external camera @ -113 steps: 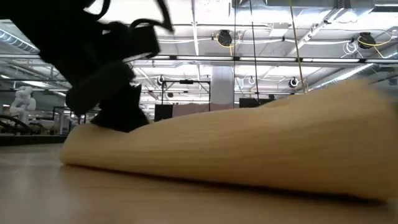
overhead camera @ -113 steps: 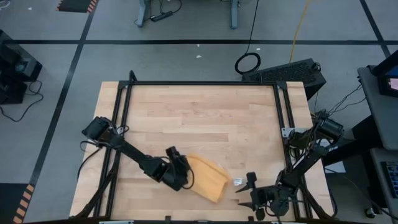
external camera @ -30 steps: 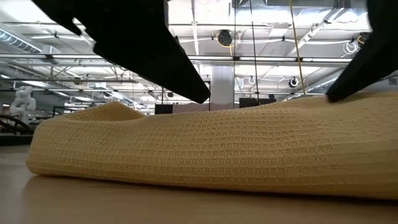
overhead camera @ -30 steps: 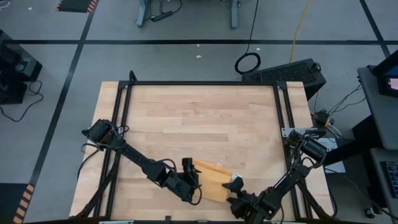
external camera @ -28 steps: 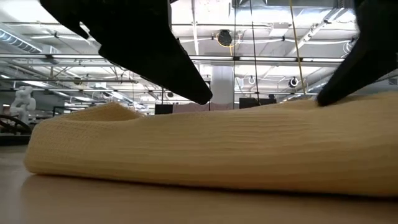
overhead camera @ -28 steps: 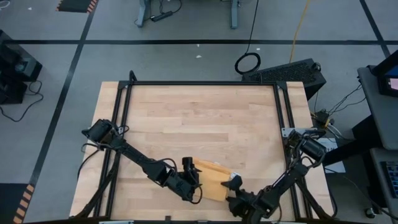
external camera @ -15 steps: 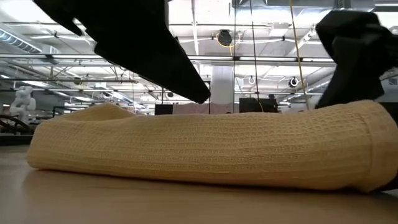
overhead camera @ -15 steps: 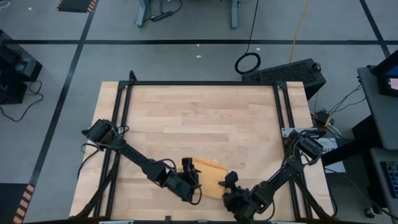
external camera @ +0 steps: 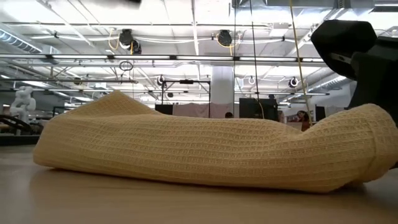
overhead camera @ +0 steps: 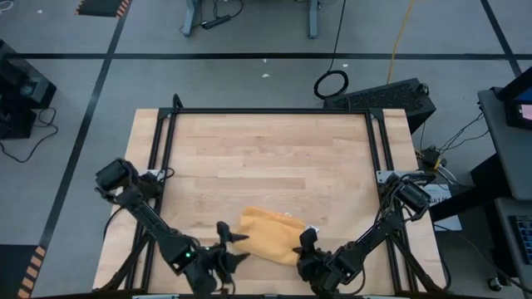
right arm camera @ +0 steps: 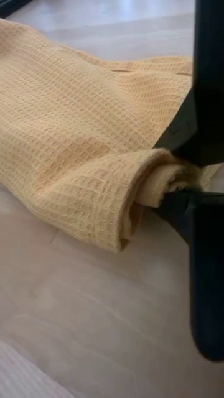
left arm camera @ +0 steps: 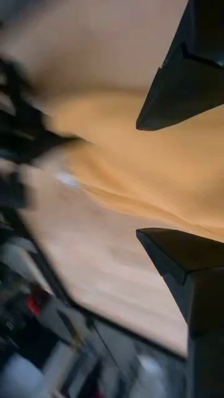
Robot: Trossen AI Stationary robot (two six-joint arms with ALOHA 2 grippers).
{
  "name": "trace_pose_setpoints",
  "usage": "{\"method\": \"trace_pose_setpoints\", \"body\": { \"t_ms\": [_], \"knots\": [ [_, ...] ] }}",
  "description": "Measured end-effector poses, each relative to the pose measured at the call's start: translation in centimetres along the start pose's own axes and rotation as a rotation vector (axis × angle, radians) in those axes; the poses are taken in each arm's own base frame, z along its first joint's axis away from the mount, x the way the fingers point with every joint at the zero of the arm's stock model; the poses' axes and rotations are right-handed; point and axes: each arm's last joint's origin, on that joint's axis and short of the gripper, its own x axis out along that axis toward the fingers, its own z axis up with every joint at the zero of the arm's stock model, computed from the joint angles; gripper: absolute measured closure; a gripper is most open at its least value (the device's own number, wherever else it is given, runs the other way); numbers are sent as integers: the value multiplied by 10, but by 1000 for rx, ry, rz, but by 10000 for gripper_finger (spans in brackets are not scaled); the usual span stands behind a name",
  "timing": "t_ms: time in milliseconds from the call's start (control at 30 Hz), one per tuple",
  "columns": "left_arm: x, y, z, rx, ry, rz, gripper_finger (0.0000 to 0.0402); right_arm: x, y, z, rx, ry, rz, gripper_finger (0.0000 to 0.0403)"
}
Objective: Roll towel
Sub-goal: Roll the yellow towel
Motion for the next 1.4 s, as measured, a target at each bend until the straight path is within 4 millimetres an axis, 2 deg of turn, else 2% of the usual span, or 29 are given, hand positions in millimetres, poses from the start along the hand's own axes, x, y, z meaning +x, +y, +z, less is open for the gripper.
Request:
{"method": "trace_pose_setpoints", "body": {
  "t_ms": [100,200,367,500,600,867,1000,1167,1400],
  "knots": [
    [3,-2,-25,28,133,35,130,0,0,0,7,4,-1,366],
    [5,-6,-36,-60,220,-17,130,0,0,-1,4,4,-1,374],
    [5,-16,-39,-98,288,-167,130,0,0,-2,-10,19,-4,385],
    [-3,-26,-38,11,246,-226,127,0,0,-3,-31,23,-3,387],
    [-3,-35,-42,117,213,-205,113,0,0,-3,-39,25,-2,387],
    [19,-45,-60,257,232,-105,43,0,0,-3,-54,26,1,388],
    [35,-40,-65,228,270,-63,35,-1,-1,-3,-62,22,3,389],
    [51,-27,-65,180,325,-51,59,-5,-3,-1,-64,12,7,389],
    [63,-16,-67,110,418,-141,167,-6,-4,-2,-62,17,7,389]
  ]
}}
